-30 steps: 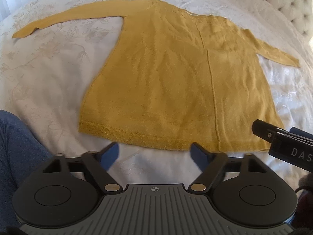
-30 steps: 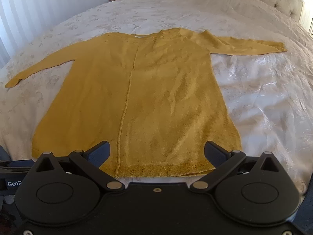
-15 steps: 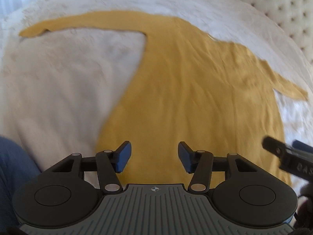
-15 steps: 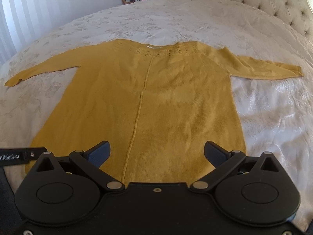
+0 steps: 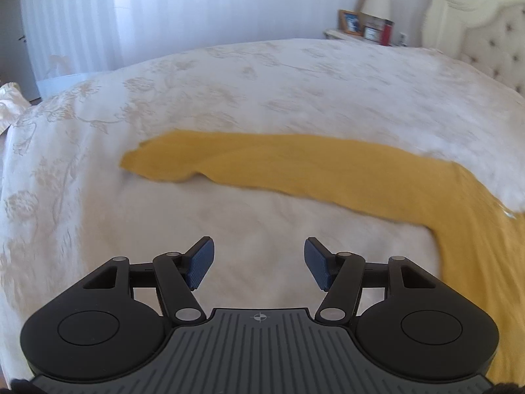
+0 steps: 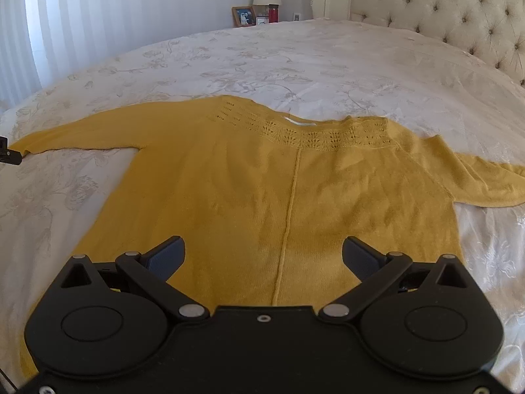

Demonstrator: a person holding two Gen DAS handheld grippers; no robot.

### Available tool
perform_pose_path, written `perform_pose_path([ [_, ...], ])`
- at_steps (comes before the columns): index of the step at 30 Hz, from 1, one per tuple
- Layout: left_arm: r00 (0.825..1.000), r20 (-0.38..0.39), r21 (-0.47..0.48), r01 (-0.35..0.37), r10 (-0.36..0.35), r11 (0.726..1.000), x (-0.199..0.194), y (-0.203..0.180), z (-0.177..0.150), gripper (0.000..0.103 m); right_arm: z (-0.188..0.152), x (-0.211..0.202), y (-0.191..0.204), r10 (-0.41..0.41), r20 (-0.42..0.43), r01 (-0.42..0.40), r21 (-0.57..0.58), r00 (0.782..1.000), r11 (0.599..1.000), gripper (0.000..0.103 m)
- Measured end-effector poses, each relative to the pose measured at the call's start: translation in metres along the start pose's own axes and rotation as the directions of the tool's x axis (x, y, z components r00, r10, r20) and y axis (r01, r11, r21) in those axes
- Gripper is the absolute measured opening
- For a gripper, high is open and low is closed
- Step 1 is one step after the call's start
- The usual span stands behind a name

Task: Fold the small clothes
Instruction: 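Reach the left tool to the sweater's sleeve cuff and grasp it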

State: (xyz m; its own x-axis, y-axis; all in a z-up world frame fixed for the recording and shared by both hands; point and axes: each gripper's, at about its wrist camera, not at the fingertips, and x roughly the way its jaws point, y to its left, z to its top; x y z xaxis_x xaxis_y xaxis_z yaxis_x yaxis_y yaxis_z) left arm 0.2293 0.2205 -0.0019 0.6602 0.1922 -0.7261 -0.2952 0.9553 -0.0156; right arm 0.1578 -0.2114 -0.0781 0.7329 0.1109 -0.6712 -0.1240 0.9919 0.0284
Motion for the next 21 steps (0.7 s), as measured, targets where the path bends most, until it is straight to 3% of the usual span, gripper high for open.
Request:
perform_pose_path([
  [7,0.997,0.068,-0.106,-0.030,0.038,0.994,0.051,0.061,0.020,0.059,0.006,0.021,0.011,0.025,-0.004,-0.025,0.000,1.000,1.000,0.102],
  [11,0.998,0.047,-0.167,-0.028,0.036,0.986,0.079,0.087,0.024,0.060,0.004,0.028,0.011,0.032,-0.019,-0.032,0.015,0.999,0.999,0.102],
  [21,0.995,0.102,-0.273,0.033,-0.005,0.961,0.105,0.109,0.031,0.068,-0.003,0.041,0.009,0.039,-0.065,-0.036,0.043,0.997,0.998,0.102],
])
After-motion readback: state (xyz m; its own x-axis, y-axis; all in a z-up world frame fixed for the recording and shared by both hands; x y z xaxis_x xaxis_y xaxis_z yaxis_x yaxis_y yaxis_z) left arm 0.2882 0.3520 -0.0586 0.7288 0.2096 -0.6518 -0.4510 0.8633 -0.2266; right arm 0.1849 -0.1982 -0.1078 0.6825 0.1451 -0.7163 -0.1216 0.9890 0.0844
